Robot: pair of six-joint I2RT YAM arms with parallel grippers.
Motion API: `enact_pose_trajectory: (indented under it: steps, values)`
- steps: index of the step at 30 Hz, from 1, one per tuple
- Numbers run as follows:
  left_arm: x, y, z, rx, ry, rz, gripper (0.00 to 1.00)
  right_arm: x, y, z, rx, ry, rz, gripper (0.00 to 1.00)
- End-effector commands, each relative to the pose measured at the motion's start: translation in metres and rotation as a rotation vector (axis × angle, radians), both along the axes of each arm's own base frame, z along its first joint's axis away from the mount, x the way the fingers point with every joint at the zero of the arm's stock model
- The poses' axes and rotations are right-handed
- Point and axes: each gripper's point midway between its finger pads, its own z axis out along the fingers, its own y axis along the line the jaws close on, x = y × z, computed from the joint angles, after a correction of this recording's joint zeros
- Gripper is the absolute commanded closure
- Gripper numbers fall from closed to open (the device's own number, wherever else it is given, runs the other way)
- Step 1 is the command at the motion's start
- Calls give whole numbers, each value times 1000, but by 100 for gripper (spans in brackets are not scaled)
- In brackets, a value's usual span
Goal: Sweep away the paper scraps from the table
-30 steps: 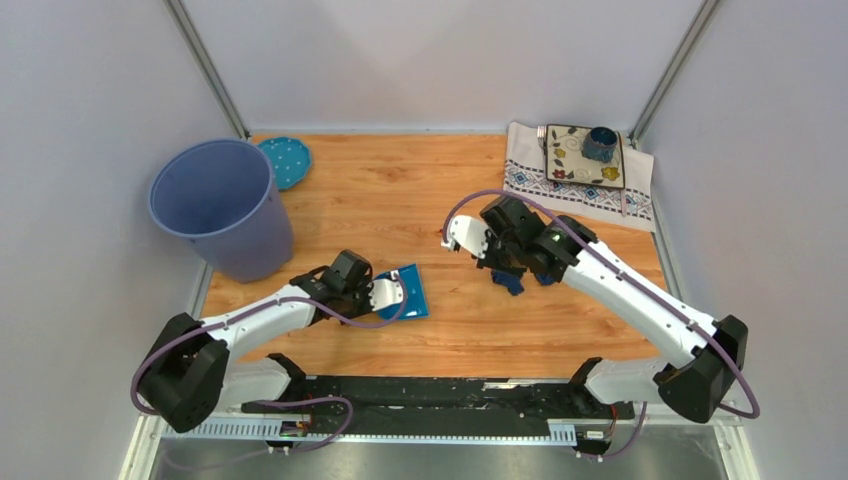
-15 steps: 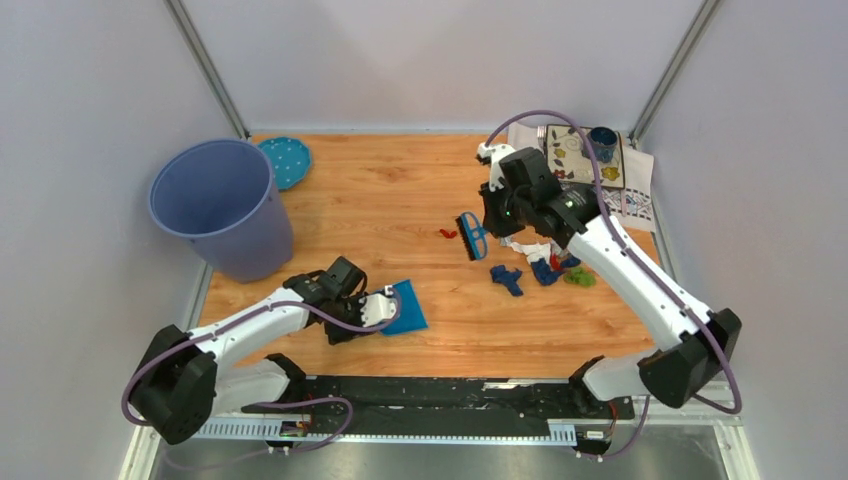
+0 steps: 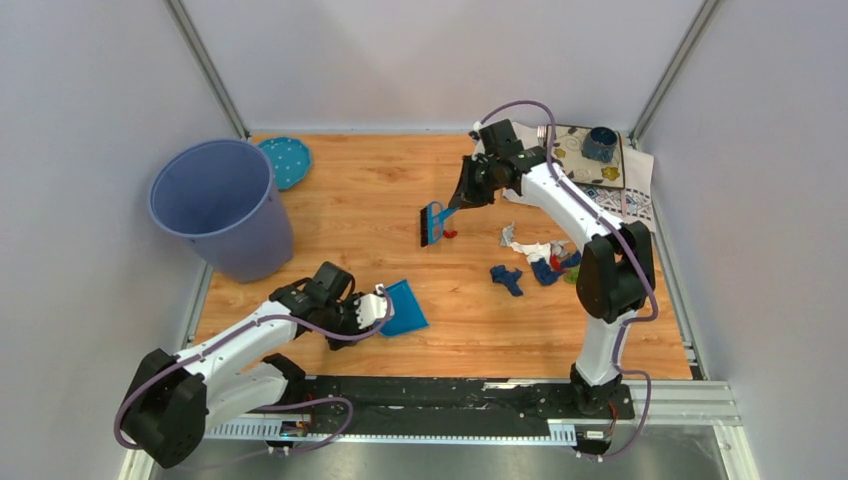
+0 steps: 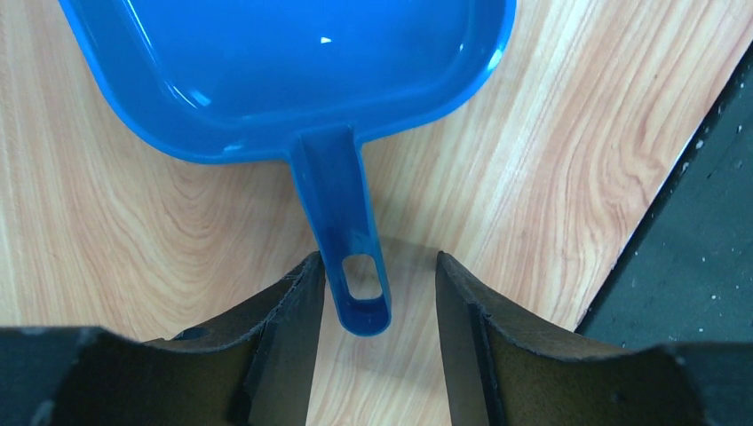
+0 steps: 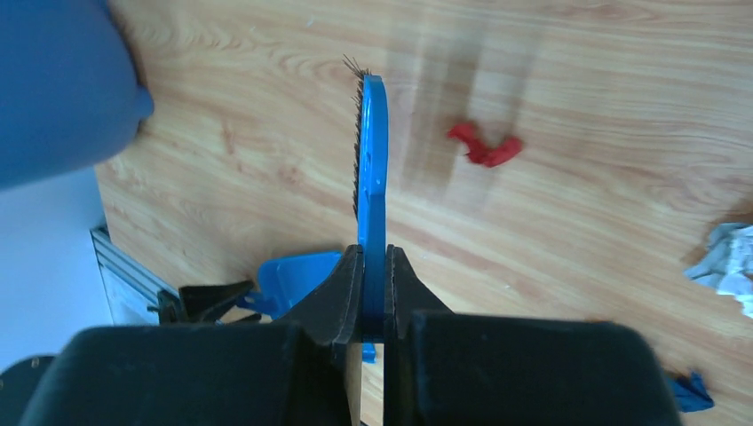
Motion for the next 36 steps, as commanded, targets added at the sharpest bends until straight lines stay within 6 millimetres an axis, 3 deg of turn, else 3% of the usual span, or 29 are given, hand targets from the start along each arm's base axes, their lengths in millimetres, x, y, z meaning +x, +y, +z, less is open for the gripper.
enact_pose_trajectory:
  steps: [1,4,5,7,10,11,13,17,21,23,25,31,33,36]
  values:
    - [-4,2,-17,16,40,29,44,24,-21,-7,56,43,-85,100]
    - [1,8,-21,61,35,45,46,16,-44,-16,1,43,-103,100]
    - [4,9,-21,68,29,46,48,7,-51,-28,-27,62,-97,100]
    - [9,9,-21,79,18,49,56,-1,-61,-18,-39,31,-100,100]
    - [13,8,-20,82,4,44,74,-20,-77,-21,-94,40,-92,100]
    - [15,7,-19,79,-2,42,77,-25,-81,-10,-93,15,-94,100]
    - [17,6,-20,79,-10,30,85,-35,-91,-8,-111,14,-97,100]
    - [17,6,-21,89,-2,18,100,-48,-102,24,-124,-53,-101,100]
    - [20,5,-20,96,2,8,100,-67,-123,57,-192,-114,-125,100]
    - [22,2,-16,91,2,2,100,-74,-146,59,-311,-146,-169,100]
    - [24,0,-12,87,4,-6,100,-90,-177,57,-460,-142,-229,100]
    - [40,0,-5,131,-21,-1,100,-141,-225,26,-682,-41,-303,100]
    - [42,0,-7,146,-4,-2,100,-148,-226,16,-673,-42,-319,100]
    - [46,-6,-4,151,32,-12,100,-142,-209,-1,-603,-53,-264,100]
